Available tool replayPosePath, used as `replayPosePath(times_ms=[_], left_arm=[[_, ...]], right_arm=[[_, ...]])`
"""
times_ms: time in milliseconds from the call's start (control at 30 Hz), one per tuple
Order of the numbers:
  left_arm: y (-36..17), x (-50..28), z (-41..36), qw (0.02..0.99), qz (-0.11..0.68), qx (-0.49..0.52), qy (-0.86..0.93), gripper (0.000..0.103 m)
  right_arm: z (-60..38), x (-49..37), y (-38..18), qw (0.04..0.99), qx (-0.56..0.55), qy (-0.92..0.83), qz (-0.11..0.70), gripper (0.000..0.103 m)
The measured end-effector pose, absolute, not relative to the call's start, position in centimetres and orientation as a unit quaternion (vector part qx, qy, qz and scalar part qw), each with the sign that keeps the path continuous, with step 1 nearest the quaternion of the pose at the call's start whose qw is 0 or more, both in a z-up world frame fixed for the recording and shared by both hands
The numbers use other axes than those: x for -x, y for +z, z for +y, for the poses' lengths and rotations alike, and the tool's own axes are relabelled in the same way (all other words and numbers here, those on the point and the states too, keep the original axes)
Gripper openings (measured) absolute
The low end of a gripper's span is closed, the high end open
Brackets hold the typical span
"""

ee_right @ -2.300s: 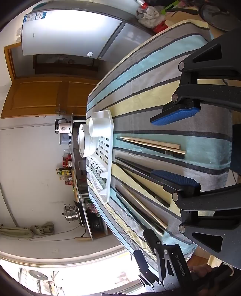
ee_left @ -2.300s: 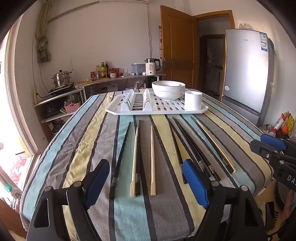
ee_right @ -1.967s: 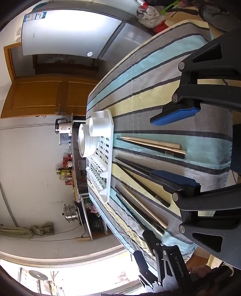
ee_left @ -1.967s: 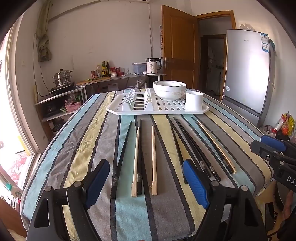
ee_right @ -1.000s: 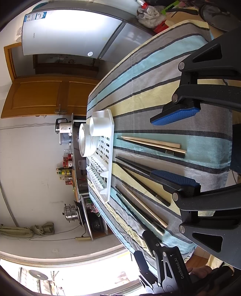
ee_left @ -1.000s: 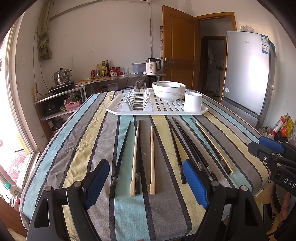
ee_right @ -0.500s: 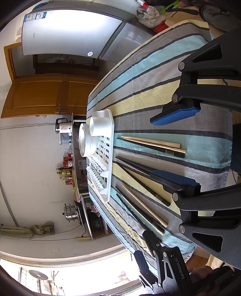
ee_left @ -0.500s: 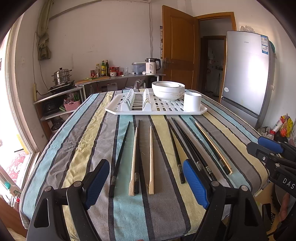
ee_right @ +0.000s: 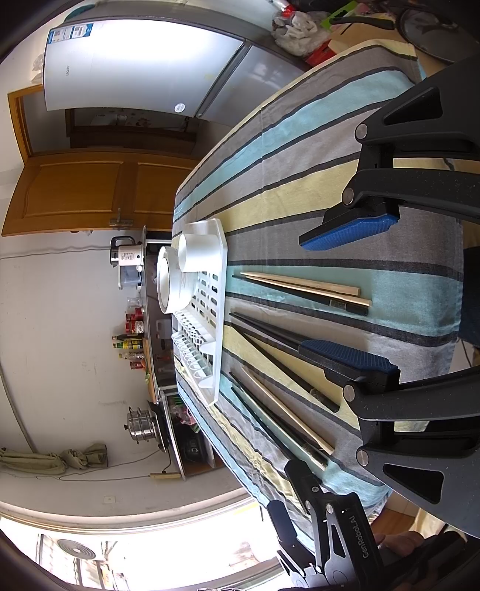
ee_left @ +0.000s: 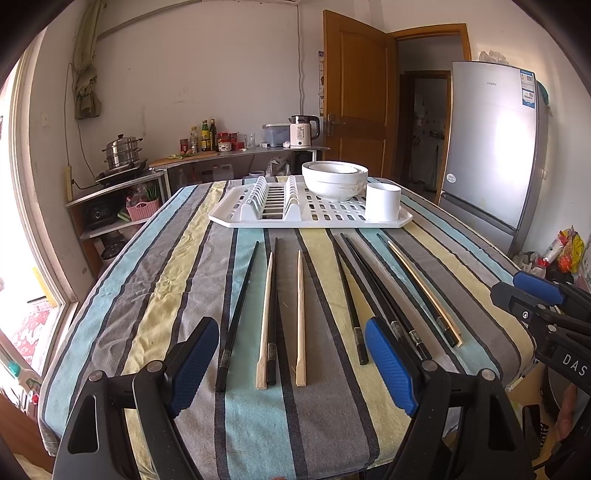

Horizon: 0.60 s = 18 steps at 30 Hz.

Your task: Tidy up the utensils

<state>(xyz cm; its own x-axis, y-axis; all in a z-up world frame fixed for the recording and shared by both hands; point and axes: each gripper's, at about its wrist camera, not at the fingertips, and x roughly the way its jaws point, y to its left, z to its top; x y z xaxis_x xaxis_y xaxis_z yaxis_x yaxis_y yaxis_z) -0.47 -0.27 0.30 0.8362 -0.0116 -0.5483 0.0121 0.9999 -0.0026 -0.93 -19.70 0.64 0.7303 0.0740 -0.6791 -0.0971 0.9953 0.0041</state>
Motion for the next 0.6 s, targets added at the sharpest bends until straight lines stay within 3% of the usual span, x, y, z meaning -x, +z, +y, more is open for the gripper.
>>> replayPosePath(times_ms=[600], left_arm=[[0.26,0.36,-0.10,0.957,0.289,0.002,-0.009,0.082]], right_arm=[[-19.60,0.84,0.60,0.930,0.016,0.047,0.365,0.051]])
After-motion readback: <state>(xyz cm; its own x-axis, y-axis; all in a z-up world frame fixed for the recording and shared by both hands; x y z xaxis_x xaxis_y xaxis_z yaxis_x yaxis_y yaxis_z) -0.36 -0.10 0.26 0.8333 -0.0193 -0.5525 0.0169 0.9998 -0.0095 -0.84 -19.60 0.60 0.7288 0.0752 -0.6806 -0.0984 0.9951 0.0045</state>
